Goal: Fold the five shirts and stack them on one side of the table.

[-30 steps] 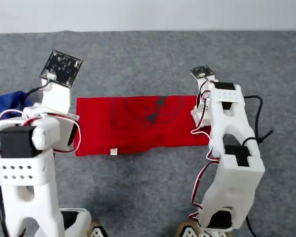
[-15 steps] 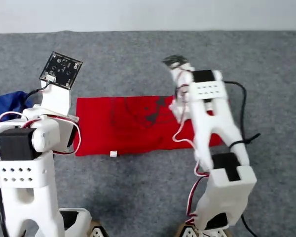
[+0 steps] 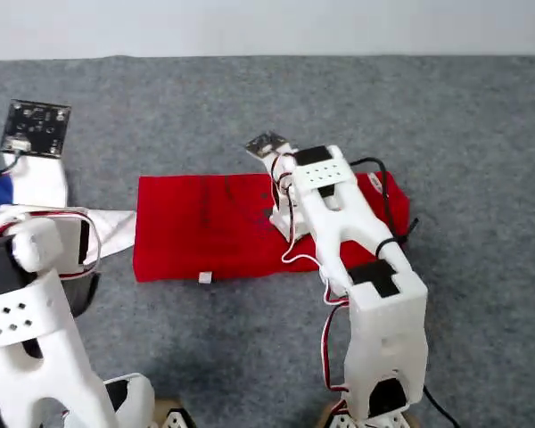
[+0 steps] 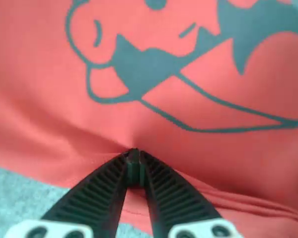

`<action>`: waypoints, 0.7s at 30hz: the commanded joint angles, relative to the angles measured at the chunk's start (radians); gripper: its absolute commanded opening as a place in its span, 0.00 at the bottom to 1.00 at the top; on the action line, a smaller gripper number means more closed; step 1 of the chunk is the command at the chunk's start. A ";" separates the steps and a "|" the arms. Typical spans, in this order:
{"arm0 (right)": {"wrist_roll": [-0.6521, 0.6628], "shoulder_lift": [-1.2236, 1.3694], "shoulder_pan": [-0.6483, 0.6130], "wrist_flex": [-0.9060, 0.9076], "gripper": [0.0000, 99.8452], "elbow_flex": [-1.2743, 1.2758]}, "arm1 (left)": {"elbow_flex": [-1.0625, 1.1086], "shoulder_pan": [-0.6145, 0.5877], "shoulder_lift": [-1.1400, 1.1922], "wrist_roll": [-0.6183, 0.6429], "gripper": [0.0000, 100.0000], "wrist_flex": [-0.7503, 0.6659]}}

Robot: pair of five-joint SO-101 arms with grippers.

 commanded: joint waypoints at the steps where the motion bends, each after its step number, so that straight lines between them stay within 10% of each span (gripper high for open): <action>1: -0.017 -0.013 -0.004 0.015 0.01 -0.104 | -0.004 -0.026 -0.021 -0.015 0.01 0.020; 16: -0.017 -0.209 0.005 0.314 0.01 -0.336 | 0.028 -0.043 -0.003 0.023 0.02 -0.006; 21: -0.017 -0.302 0.045 0.424 0.01 -0.336 | 0.101 -0.040 0.106 0.037 0.19 -0.092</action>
